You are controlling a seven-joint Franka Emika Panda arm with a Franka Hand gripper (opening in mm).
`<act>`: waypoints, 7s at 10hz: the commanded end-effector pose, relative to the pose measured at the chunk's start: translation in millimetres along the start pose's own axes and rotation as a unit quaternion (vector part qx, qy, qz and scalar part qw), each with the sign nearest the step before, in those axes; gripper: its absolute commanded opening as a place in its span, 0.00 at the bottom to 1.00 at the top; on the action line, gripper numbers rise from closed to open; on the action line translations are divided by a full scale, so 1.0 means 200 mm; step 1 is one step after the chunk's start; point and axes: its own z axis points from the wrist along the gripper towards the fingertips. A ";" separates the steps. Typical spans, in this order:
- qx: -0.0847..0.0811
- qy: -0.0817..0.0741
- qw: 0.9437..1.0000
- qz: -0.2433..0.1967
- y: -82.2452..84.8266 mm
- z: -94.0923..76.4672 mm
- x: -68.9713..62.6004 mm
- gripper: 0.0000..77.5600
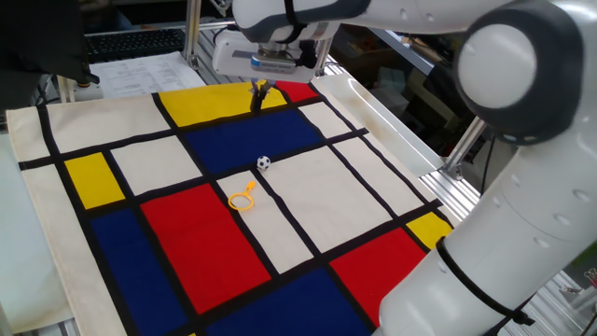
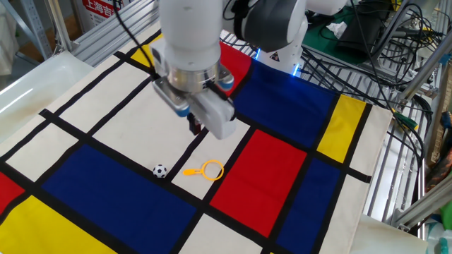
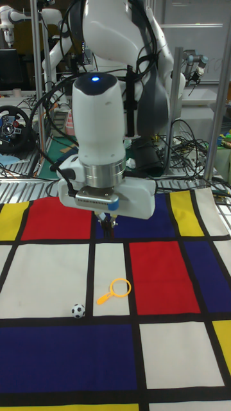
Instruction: Attach the bubble ring to the ball
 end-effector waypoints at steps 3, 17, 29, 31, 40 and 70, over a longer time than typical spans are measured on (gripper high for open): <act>-0.005 -0.014 1.000 0.009 0.00 0.00 -0.03 0.00; -0.034 -0.008 0.998 0.047 0.00 0.01 -0.03 0.00; -0.008 -0.018 0.994 0.107 0.10 0.43 -0.03 0.00; -0.005 -0.020 0.992 0.122 0.12 0.53 0.00 0.00; -0.002 -0.020 0.990 0.141 0.06 0.78 0.06 0.00; 0.013 -0.019 0.979 0.201 -0.11 1.01 0.10 0.00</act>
